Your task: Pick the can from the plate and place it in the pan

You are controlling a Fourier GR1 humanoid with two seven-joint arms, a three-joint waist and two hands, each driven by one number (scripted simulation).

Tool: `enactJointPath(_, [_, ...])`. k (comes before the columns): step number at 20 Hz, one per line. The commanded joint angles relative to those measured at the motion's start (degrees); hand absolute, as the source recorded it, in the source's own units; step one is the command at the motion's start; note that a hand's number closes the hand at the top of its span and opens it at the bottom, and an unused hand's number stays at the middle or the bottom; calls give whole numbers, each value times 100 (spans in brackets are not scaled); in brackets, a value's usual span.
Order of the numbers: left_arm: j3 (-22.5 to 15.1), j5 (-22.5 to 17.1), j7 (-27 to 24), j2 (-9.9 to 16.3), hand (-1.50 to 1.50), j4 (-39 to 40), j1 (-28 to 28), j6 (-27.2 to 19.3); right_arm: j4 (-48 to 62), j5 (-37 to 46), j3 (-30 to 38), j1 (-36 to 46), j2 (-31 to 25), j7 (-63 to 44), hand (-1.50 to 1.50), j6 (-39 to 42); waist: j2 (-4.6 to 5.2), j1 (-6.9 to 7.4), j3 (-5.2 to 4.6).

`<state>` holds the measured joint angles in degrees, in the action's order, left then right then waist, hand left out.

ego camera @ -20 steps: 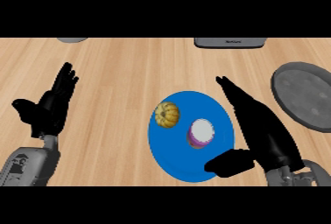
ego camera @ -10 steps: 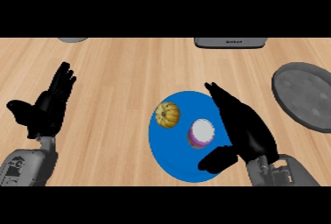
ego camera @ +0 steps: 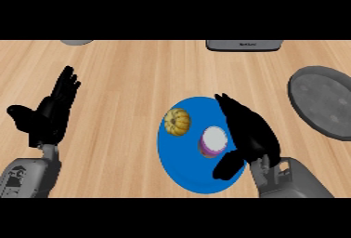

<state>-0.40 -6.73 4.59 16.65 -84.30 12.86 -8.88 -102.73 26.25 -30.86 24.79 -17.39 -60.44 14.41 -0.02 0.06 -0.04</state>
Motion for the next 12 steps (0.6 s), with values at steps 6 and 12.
enactJointPath(6, [85, 67, 35, -60, 0, -284, -234, 110, 565, 369, -55, 64, 615, -507, -150, 403, -4, 25, 3])
enactJointPath(12, [234, 131, -285, -133, 0, 259, -46, 184, 889, 472, 58, 28, 580, -289, -150, 778, 2, -12, 1])
